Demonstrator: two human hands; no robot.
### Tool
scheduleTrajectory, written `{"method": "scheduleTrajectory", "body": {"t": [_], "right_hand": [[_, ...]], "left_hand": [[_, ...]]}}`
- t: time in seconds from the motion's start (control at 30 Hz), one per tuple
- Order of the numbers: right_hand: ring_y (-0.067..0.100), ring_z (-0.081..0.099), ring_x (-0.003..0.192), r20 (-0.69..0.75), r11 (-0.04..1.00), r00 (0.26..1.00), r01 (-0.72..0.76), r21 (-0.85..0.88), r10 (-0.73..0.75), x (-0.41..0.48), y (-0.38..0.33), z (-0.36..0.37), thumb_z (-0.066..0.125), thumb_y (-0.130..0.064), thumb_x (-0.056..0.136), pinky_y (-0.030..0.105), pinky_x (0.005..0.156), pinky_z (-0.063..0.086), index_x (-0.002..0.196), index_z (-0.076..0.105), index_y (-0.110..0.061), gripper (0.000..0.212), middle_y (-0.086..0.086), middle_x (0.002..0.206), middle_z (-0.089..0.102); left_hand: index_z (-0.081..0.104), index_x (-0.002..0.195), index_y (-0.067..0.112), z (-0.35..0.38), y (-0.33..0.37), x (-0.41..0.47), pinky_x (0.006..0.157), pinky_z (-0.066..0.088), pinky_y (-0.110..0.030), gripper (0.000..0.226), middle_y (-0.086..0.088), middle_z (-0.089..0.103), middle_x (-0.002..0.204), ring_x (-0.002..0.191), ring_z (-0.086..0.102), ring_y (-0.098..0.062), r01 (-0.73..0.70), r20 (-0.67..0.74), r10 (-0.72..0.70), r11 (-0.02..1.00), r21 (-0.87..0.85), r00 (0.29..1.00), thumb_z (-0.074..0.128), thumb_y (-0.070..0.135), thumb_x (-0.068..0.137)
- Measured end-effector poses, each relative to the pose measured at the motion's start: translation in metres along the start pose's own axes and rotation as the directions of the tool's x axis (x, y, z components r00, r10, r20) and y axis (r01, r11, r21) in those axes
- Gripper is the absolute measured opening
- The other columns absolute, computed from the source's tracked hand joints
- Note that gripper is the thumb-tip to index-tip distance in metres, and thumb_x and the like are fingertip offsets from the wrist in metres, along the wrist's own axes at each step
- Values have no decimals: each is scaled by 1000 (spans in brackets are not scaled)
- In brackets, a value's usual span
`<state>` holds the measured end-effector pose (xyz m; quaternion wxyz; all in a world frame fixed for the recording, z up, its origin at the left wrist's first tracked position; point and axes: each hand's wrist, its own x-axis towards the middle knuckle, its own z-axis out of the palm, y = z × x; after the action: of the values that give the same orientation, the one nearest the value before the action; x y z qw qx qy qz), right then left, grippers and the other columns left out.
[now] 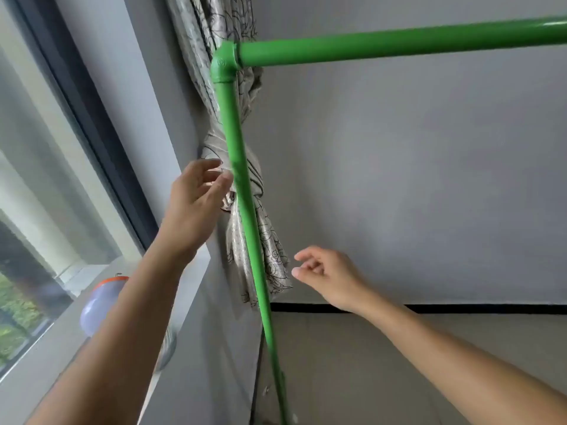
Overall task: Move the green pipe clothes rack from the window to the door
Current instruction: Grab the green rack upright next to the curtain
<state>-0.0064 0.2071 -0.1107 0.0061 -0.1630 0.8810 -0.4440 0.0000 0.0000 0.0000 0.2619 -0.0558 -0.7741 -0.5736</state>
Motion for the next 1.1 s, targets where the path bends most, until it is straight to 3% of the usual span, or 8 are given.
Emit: {"method": "scheduleTrajectory", "body": {"t": [0.1,0.2,0.33,0.47,0.57,0.67,0.83,1.1], "right_hand": [[14,59,77,1,998,999,-48,40,48,21,-10,25,67,-23,85,21,75,45,124,57,-11,43,6,101,65],[23,65,90,2,995,996,-84,47,84,44,-13,57,67,-32,80,35,88,52,131,49,-19,56,4,107,64],[31,66,80,-5,989,989,-148,-19,148,60,4,91,55,-54,68,48,77,56,100,54,-23,44,6,87,69],[35,64,83,-19,985,985,-171,-27,170,54,14,97,56,-44,84,46,77,54,99,56,-15,32,12,86,67],[32,65,78,-55,987,988,-146,-59,143,49,25,90,56,-44,86,45,74,54,98,58,-15,31,11,84,70],[30,64,75,-95,985,985,-152,-84,144,41,34,79,55,-43,88,42,72,53,97,58,-15,29,10,81,70],[29,61,74,-141,976,979,-169,-135,150,28,50,48,53,-43,89,38,68,48,100,58,-17,28,1,73,61],[25,68,84,-237,967,960,-190,-170,147,-5,101,-13,44,-52,87,39,72,52,102,55,-21,36,4,86,72]], "left_hand": [[48,132,15,9,6,18,78,49,-30,38,0,60,98,88,60,-13,-3,91,1,1000,18,996,48,26,96],[47,113,19,21,8,28,76,49,-47,16,-14,51,87,82,52,-24,-1,190,1,1000,1,982,40,22,99],[42,95,9,28,-8,31,76,53,-55,10,-7,56,77,78,60,-27,5,210,-12,999,34,978,42,19,98],[41,94,9,32,-15,35,64,53,-43,10,-13,58,79,75,62,-29,-23,232,15,999,32,973,43,18,98],[41,88,10,39,-15,36,70,56,-51,16,-23,59,83,77,66,-38,-30,267,31,1000,-7,963,46,23,95],[40,99,-5,52,-11,34,71,56,-51,32,-39,58,93,78,67,-38,-37,317,48,998,-41,947,48,26,93],[42,94,7,88,0,35,65,56,-42,24,-30,64,87,79,69,-41,-104,333,117,993,-59,935,50,29,90],[43,93,3,165,22,24,71,58,-53,24,-32,64,88,76,71,-33,-139,421,186,980,-139,888,53,25,92]]}}
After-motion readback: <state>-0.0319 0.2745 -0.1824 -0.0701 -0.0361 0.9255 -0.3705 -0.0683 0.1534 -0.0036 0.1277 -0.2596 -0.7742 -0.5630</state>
